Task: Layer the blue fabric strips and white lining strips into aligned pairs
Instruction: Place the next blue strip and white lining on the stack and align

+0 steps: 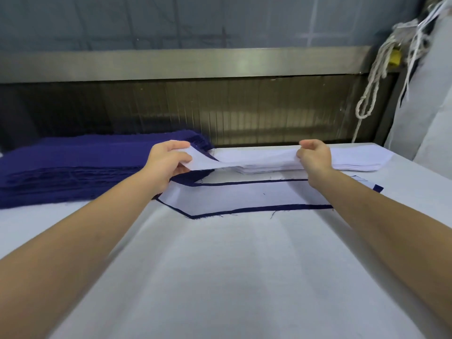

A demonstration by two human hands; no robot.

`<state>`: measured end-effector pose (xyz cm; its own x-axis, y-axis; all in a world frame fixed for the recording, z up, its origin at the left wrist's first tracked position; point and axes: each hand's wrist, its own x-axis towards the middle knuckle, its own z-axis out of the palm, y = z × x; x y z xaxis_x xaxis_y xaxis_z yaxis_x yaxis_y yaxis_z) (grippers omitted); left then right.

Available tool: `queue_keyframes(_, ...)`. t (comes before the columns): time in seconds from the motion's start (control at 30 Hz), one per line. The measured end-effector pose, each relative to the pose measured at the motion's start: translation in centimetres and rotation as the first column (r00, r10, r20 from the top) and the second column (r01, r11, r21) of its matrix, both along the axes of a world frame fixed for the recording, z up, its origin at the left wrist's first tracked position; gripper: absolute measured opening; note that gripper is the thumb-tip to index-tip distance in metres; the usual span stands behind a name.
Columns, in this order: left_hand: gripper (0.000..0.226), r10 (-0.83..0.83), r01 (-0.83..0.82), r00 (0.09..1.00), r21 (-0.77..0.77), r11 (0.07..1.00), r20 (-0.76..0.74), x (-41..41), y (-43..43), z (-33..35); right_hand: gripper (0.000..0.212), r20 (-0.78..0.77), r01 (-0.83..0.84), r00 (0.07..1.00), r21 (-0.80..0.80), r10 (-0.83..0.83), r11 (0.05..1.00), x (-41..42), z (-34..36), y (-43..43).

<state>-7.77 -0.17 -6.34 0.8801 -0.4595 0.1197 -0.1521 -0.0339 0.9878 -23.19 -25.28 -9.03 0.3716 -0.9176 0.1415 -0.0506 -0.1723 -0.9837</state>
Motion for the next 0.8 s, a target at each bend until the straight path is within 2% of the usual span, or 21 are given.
queue_keyframes(0.17, 0.029, -0.007, 0.002, 0.999, 0.1, 0.995, 0.052, 0.3, 2.7, -1.3, 0.03, -0.052, -0.034, 0.998, -0.103, 0.028, 0.994, -2.0, -0.6, -0.2)
queue_keyframes(0.33, 0.029, -0.024, -0.012, 0.982, 0.191, 0.982, 0.186, -0.1, 3.7, -2.2, 0.027, -0.062, -0.051, 0.997, -0.17, 0.042, 0.984, -3.9, -0.8, 0.0)
queue_keyframes(0.63, 0.038, -0.085, -0.012, 0.942, 0.283, 0.959, 0.325, -1.3, 5.0, -3.2, 0.028, -0.199, -0.036, 0.979, -0.347, -0.035, 0.937, -8.1, -1.1, -0.3)
queue_keyframes(0.8, 0.038, -0.102, -0.058, 0.9, 0.347, 0.936, 0.424, -1.3, 5.4, -3.5, 0.021, -0.203, -0.02, 0.978, -0.349, -0.055, 0.937, -9.0, -1.2, -0.7)
